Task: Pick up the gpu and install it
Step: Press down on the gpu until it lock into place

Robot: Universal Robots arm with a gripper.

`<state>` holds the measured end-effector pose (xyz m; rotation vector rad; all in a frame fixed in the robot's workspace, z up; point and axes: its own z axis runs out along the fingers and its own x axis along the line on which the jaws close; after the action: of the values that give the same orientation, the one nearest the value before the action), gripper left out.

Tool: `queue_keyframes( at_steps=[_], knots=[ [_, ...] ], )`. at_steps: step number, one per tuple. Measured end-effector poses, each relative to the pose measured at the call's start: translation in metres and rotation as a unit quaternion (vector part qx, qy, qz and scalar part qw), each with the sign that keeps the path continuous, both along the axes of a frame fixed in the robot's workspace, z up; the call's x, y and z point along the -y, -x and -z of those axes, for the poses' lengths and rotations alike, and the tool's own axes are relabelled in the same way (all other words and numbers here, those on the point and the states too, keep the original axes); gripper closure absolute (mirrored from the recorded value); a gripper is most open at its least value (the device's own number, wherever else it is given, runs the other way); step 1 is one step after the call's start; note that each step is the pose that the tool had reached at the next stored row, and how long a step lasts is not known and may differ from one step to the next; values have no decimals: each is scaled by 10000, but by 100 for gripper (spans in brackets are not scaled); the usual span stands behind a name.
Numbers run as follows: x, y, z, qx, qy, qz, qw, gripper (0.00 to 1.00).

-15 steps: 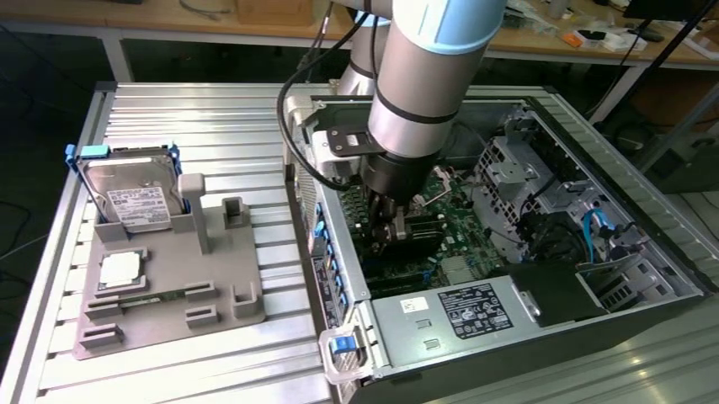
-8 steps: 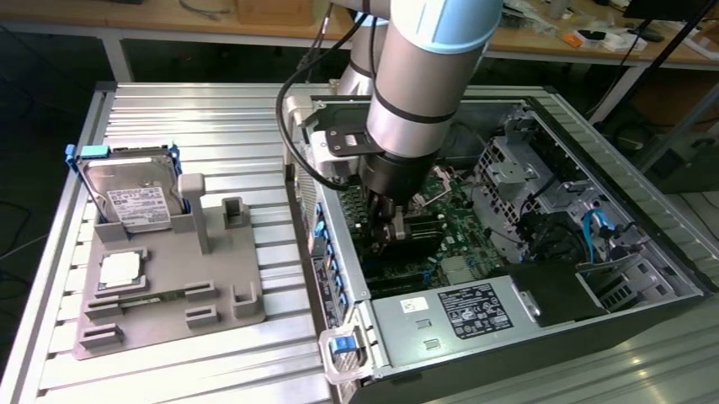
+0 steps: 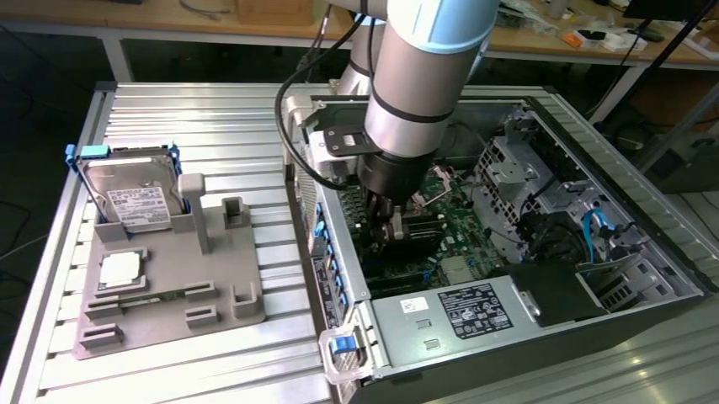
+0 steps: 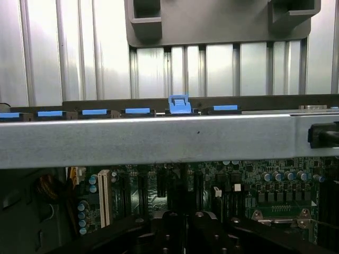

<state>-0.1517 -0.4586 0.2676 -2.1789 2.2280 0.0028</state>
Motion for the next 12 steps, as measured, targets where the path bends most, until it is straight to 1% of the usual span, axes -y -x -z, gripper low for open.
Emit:
queue_keyframes(
  at_steps=[1, 2, 3, 4, 6, 12],
  knots=[
    [-1, 0, -15, 2, -5, 0, 10000, 89],
    [0, 1, -32, 11, -18, 0, 10000, 89],
    [0, 1, -59, 16, -25, 1, 10000, 89],
    [2, 2, -99, 12, -16, 1, 10000, 89],
    [1, 2, -163, 8, -11, 0, 10000, 89],
    [-5, 27, -204, 8, -9, 0, 10000, 89]
  ],
)
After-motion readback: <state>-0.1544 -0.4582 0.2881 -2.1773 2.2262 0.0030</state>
